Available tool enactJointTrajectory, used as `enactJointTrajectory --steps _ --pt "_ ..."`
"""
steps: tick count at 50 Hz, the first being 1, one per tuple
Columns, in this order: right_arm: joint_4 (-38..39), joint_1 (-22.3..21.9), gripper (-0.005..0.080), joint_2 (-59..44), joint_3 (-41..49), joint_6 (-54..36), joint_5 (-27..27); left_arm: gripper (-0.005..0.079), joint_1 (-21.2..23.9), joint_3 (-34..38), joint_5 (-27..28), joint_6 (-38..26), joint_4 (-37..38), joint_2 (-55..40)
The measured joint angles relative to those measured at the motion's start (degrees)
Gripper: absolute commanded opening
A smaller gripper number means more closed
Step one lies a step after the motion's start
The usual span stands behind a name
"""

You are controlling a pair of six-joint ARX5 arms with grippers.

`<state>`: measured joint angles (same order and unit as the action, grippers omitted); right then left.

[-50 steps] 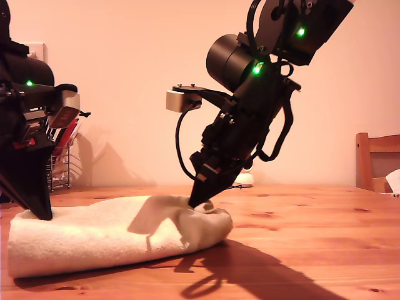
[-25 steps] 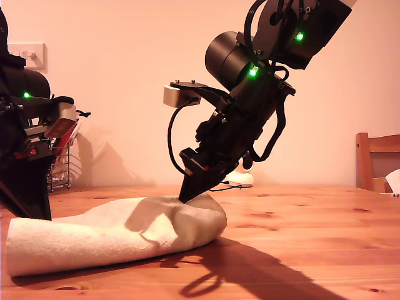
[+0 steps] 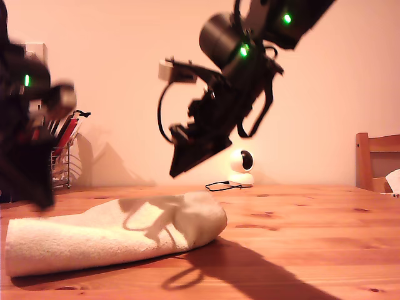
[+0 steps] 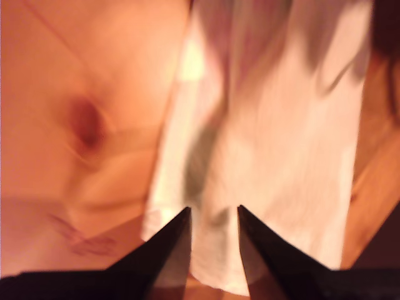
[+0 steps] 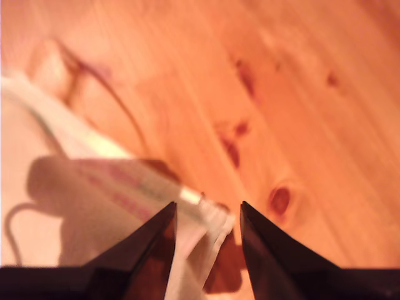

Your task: Fold the tea towel in front of you. After folding it, place it to the left side.

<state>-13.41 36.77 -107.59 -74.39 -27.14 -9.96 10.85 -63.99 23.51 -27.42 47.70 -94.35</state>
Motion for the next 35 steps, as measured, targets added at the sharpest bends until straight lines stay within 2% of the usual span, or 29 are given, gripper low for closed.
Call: enactJointTrajectory --steps 3,6,11,13,16,26,35 --pt "-1.6 0.0 0.0263 0.0 -0.5 0.6 -0.1 0.0194 0.0 -0.6 0.7 0.3 -0.6 1.3" --pt "-2.3 0.0 0.0204 0.0 -0.6 1.7 -0.2 0.0155 0.0 -0.9 2.6 0.6 -1.2 1.7" --pt "-2.5 0.0 -0.0023 0.0 -0.6 4.4 -1.3 0.0007 0.0 -0.8 8.8 0.6 -2.7 1.6" --pt "-2.8 0.0 -0.0008 0.0 -0.6 5.4 -2.6 -0.0027 0.0 -0.7 11.5 0.2 -3.5 1.6" --pt "-4.1 -0.1 -0.0013 0.0 -0.8 6.1 -5.5 -0.0021 0.3 -0.7 14.2 -1.8 -4.3 1.6" --pt "-7.8 0.0 -0.0013 0.0 -0.8 6.2 -12.1 -0.0021 1.1 -0.7 14.9 -2.8 -5.4 1.6" --pt "-7.9 0.0 -0.0013 0.0 -0.9 6.3 -13.6 -0.0021 2.3 -0.7 16.0 -3.2 -7.5 0.2"
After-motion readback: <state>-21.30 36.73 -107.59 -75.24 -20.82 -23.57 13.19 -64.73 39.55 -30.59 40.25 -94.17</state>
